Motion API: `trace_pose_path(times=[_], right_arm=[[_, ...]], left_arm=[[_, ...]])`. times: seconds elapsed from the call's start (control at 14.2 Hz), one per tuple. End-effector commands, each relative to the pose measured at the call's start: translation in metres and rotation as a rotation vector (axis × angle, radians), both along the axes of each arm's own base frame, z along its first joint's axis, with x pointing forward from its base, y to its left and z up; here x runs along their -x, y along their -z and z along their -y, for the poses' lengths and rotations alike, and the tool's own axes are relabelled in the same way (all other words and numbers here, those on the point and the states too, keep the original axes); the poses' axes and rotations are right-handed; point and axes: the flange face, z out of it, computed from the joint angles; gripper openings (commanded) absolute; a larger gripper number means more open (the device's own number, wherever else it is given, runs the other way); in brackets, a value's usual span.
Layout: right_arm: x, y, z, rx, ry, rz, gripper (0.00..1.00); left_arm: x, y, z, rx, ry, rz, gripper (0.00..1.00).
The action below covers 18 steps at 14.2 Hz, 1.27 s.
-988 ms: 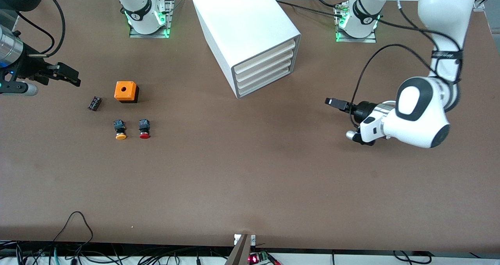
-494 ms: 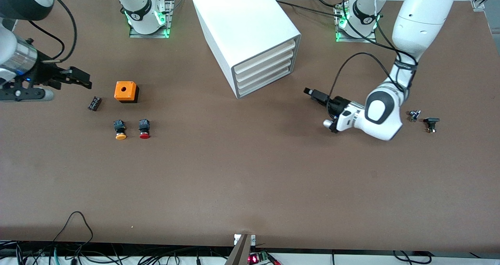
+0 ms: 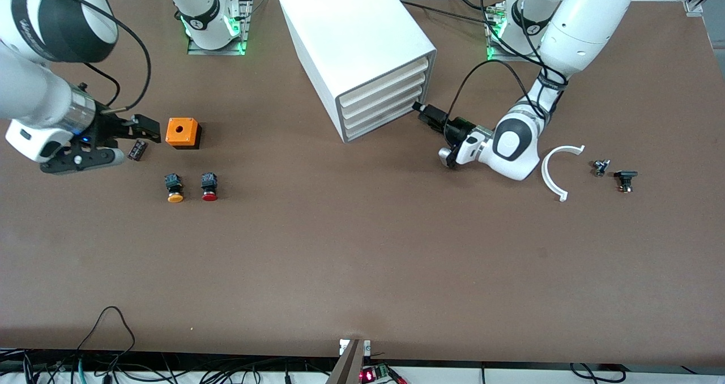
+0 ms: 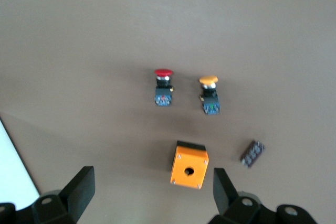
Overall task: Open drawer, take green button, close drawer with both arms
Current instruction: 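Pull the drawer open with the left gripper while the right gripper approaches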
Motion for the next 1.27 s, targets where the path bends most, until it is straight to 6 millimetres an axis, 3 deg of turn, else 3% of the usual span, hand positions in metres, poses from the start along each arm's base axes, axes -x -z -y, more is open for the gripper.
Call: trace_pose_path(times=[0.0, 0.14, 0.35, 0.42, 0.56, 0.64, 0.71, 0.85, 0.92, 1.2], right_arm=[[-0.013, 0.010, -0.031, -0.020, -0.111, 0.030, 1.00], [-0.015, 0.013, -0.058, -0.014, -0.159, 0.047, 1.00], [-0.016, 0.018, -0.083, -0.028, -0.191, 0.052, 1.00], [-0.014, 0.018, -0.102, -0.040, -0.215, 0.068, 1.00], [-0.007, 0.020, -0.139, -0.040, -0.264, 0.086, 1.00], [-0.004, 0.024, -0.149, -0.042, -0.278, 0.079, 1.00], [-0.004, 0.033, -0.155, -0.043, -0.284, 0.066, 1.00], [0.007, 0.037, -0.190, -0.040, -0.342, 0.061, 1.00], [0.005, 0.040, -0.200, -0.043, -0.355, 0.062, 1.00], [-0.014, 0.043, -0.227, -0.111, -0.414, 0.072, 1.00]], left_arm=[[0.015, 0.009, 0.014, 0.013, -0.012, 0.026, 0.85], [0.022, 0.016, 0.024, -0.002, -0.005, 0.050, 0.80], [0.038, 0.023, 0.040, -0.010, -0.013, 0.032, 0.73], [0.040, 0.023, 0.044, -0.015, -0.011, 0.039, 0.67], [0.042, 0.024, 0.046, -0.018, -0.015, 0.039, 0.34], [0.042, 0.024, 0.046, -0.020, -0.014, 0.038, 0.06], [0.041, 0.024, 0.044, -0.021, -0.012, 0.041, 0.00], [0.027, 0.022, 0.031, -0.048, -0.039, 0.077, 0.00], [0.013, 0.021, 0.014, -0.082, -0.078, 0.108, 0.00], [-0.059, 0.002, -0.041, -0.152, -0.215, 0.242, 0.00]])
